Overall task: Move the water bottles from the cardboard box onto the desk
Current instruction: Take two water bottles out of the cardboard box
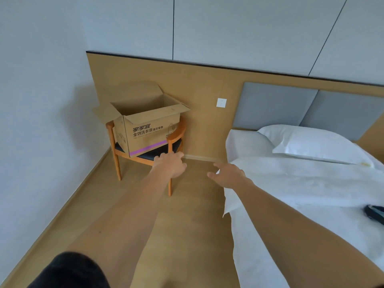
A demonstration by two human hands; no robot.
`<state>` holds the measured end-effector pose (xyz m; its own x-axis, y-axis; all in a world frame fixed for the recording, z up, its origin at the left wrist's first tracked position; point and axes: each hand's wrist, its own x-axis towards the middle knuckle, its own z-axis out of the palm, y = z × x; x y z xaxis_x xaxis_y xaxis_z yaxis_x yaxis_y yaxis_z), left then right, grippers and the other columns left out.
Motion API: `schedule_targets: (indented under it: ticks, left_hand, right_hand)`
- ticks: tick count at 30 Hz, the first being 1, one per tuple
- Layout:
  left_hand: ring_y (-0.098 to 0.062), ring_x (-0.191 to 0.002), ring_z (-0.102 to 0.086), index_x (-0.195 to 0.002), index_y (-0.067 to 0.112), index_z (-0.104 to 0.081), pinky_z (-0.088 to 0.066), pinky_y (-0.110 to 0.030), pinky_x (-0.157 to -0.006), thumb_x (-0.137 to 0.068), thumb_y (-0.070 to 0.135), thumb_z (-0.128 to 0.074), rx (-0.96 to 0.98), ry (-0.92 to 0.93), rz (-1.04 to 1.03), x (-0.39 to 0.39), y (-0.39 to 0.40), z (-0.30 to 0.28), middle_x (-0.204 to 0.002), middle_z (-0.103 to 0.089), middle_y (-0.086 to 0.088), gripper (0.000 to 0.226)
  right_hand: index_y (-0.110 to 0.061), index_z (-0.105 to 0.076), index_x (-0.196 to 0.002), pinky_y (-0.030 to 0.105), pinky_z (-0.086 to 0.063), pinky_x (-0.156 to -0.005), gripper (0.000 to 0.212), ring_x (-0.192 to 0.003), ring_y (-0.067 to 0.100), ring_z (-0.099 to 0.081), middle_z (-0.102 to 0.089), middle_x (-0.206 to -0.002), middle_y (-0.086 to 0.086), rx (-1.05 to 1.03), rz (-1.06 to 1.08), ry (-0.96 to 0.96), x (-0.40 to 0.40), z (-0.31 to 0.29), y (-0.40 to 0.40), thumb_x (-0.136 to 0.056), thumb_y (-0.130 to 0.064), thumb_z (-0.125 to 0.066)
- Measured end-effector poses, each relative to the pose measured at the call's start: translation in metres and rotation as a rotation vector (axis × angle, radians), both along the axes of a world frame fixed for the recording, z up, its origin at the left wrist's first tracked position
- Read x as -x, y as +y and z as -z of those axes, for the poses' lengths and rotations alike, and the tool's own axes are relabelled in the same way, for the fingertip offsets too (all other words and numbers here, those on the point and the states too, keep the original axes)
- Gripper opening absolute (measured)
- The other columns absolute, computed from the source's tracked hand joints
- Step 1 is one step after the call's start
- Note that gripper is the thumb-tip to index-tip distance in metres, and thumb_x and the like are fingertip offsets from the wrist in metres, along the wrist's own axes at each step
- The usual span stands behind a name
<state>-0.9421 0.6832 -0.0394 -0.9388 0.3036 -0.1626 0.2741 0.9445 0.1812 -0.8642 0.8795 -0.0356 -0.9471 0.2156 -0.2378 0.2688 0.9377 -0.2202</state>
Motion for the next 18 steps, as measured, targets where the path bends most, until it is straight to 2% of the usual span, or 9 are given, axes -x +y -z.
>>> schedule_targets:
  ticks: [4,7,9,13,16,18]
  left_hand:
    - [-0.032,-0.125,-0.051,-0.145,0.030,-0.043,-0.041,-0.049,-0.101,-0.100,0.045,-0.040,-0.018,0.020,0.035,0.083,0.005,-0.003,-0.136,-0.054,-0.006,0.047]
    - [-0.030,-0.117,-0.055,-0.135,0.029,-0.049,-0.043,-0.045,-0.091,-0.099,0.042,-0.040,-0.010,0.024,0.043,0.137,0.004,-0.008,-0.126,-0.059,-0.005,0.039]
    - [-0.029,-0.117,-0.054,-0.131,0.028,-0.051,-0.045,-0.046,-0.094,-0.099,0.040,-0.041,-0.013,0.025,0.049,0.164,0.004,-0.008,-0.124,-0.058,-0.004,0.035]
    - [-0.028,-0.122,-0.053,-0.142,0.029,-0.046,-0.043,-0.047,-0.101,-0.101,0.042,-0.042,-0.018,0.019,0.039,0.215,0.001,-0.005,-0.134,-0.055,-0.004,0.043]
    - [-0.028,-0.112,-0.055,-0.121,0.028,-0.054,-0.045,-0.046,-0.097,-0.099,0.041,-0.043,-0.026,0.026,0.017,0.257,0.000,0.002,-0.124,-0.059,-0.004,0.028]
    - [-0.028,-0.110,-0.056,-0.118,0.028,-0.054,-0.046,-0.047,-0.095,-0.098,0.041,-0.042,-0.007,0.029,0.013,0.286,0.000,0.007,-0.119,-0.060,-0.003,0.027]
  right_hand:
    - [-0.029,-0.037,-0.152,0.045,-0.040,-0.108,0.063,-0.135,0.029,-0.047,-0.053,-0.145,0.004,-0.001,0.018,0.017,0.078,-0.007,0.005,-0.097,-0.059,-0.044]
    - [-0.027,-0.040,-0.148,0.045,-0.044,-0.103,0.062,-0.129,0.029,-0.051,-0.057,-0.138,0.005,-0.007,0.008,0.026,0.132,-0.008,0.000,-0.097,-0.060,-0.043]
    - [-0.024,-0.042,-0.145,0.045,-0.045,-0.102,0.061,-0.125,0.030,-0.053,-0.058,-0.135,0.006,-0.009,0.003,0.022,0.163,-0.006,-0.003,-0.096,-0.061,-0.043]
    - [-0.021,-0.045,-0.141,0.045,-0.046,-0.100,0.059,-0.121,0.030,-0.054,-0.059,-0.131,0.007,0.013,-0.001,0.012,0.224,-0.001,-0.006,-0.097,-0.059,-0.044]
    - [-0.021,-0.043,-0.146,0.045,-0.046,-0.100,0.060,-0.123,0.030,-0.053,-0.057,-0.135,0.008,0.025,-0.043,0.029,0.269,0.003,-0.006,-0.097,-0.057,-0.043]
    - [-0.022,-0.039,-0.148,0.046,-0.044,-0.102,0.060,-0.126,0.031,-0.051,-0.055,-0.139,0.009,0.026,-0.075,0.030,0.301,0.006,-0.005,-0.098,-0.055,-0.043]
